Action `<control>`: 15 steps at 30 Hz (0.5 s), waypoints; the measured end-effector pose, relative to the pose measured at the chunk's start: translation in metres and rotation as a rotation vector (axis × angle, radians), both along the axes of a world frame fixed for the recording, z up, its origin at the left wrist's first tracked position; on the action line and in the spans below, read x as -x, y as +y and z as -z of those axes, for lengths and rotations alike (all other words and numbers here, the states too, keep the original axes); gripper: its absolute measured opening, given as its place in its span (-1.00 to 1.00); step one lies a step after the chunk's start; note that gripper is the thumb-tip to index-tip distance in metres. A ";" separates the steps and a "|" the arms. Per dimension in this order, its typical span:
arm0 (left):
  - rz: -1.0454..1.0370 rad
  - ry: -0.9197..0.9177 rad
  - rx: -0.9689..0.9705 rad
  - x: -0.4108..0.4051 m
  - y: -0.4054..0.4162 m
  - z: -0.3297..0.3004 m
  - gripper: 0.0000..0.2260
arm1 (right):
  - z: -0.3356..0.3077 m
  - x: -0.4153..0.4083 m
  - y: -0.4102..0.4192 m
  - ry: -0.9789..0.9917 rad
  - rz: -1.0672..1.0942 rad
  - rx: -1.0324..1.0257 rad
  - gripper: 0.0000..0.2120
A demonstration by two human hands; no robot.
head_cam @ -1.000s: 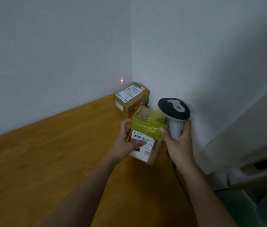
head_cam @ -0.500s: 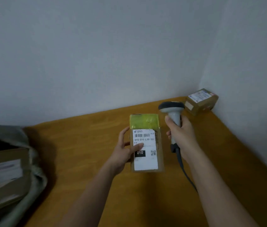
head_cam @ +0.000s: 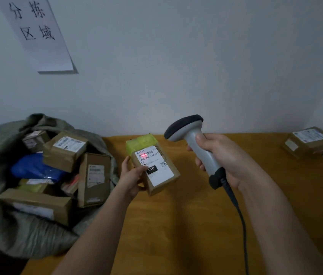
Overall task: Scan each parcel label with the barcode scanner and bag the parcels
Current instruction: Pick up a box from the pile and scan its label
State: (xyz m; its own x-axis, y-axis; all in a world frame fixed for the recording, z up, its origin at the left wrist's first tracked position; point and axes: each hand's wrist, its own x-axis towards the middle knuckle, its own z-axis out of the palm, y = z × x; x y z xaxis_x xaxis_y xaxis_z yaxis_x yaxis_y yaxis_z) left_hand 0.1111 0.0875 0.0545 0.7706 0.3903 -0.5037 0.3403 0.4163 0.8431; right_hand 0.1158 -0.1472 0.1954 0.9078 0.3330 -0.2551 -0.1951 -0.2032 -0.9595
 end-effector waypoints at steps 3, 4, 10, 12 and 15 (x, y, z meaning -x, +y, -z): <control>-0.043 -0.003 0.005 0.002 0.007 -0.003 -0.23 | -0.015 0.000 0.005 -0.027 -0.024 -0.024 -0.66; -0.049 -0.001 -0.001 0.003 0.009 -0.004 -0.23 | -0.019 0.000 0.007 -0.029 -0.031 -0.033 -0.67; -0.092 -0.001 -0.021 0.000 0.018 -0.007 -0.23 | -0.032 -0.010 0.010 -0.055 -0.089 -0.028 -0.64; -0.101 0.003 -0.020 -0.003 0.019 -0.007 -0.23 | -0.033 -0.014 0.010 -0.058 -0.106 -0.029 -0.64; -0.112 0.005 -0.016 -0.007 0.023 -0.004 -0.22 | -0.034 -0.021 0.010 -0.068 -0.123 -0.034 -0.64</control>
